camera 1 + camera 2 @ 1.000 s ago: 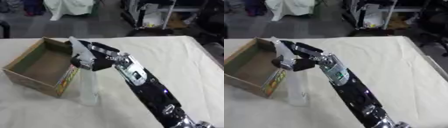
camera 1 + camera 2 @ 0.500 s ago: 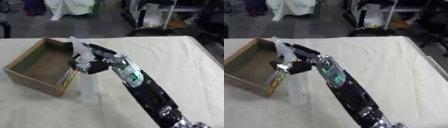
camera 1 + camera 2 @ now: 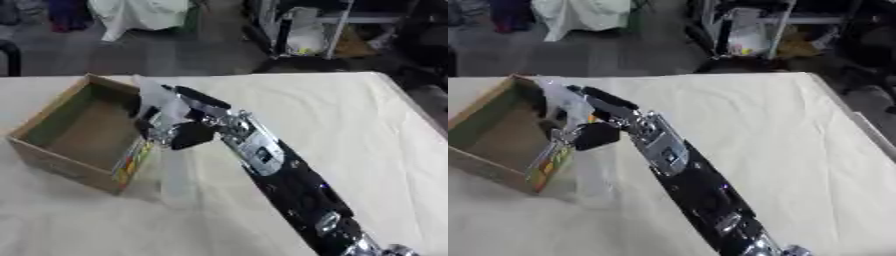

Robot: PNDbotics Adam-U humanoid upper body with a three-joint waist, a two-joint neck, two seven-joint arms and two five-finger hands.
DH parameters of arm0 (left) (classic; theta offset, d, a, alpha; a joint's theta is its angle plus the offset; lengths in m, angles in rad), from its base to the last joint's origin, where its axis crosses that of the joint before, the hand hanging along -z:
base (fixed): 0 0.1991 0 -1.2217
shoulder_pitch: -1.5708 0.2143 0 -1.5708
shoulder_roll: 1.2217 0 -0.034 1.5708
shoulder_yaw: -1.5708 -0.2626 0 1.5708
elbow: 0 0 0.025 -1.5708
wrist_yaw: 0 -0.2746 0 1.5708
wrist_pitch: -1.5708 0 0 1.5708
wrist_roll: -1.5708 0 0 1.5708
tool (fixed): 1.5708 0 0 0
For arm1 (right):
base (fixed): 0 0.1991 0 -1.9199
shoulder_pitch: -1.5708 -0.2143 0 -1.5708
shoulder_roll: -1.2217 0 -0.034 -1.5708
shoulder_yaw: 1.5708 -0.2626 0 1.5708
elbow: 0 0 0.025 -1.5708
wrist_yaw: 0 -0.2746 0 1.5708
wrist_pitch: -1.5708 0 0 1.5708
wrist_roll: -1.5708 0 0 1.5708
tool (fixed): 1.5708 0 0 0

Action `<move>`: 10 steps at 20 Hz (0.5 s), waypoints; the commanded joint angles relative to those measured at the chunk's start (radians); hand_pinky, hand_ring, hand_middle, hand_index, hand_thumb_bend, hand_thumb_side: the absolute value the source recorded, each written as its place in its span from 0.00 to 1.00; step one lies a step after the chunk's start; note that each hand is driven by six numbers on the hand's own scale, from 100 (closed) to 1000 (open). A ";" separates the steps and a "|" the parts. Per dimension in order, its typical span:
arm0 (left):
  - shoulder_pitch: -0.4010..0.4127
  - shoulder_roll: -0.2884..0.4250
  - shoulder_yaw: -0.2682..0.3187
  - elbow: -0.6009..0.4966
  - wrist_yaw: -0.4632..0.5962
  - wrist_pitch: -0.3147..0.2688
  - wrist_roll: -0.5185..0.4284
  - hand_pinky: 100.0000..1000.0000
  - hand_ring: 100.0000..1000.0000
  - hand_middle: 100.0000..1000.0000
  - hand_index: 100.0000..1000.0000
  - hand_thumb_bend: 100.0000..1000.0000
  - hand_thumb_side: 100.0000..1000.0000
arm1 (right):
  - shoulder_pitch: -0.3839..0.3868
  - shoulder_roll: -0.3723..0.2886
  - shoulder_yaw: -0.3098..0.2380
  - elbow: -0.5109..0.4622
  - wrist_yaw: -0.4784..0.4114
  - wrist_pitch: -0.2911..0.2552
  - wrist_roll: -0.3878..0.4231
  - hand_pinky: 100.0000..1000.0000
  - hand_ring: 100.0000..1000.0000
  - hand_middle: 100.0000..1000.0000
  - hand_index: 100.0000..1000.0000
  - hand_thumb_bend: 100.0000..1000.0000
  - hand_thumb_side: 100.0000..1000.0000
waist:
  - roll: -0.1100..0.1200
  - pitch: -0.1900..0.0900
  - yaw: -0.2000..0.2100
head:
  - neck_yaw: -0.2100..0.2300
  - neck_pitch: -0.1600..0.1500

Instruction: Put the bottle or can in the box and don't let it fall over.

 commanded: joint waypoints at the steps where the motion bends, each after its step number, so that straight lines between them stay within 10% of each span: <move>1: -0.010 0.008 -0.003 -0.012 -0.001 -0.001 -0.001 0.50 1.00 0.92 0.81 0.39 0.62 | -0.021 -0.005 -0.005 -0.020 -0.009 0.002 -0.029 0.67 0.77 0.45 0.60 0.00 0.31 | 0.007 -0.014 0.001 | -0.003 -0.009; 10: -0.011 0.008 -0.003 -0.013 0.001 -0.001 0.000 0.50 1.00 0.92 0.81 0.39 0.62 | -0.023 -0.008 -0.014 -0.010 0.009 0.044 -0.129 0.45 0.47 0.16 0.33 0.00 0.34 | 0.008 -0.014 0.003 | -0.005 -0.011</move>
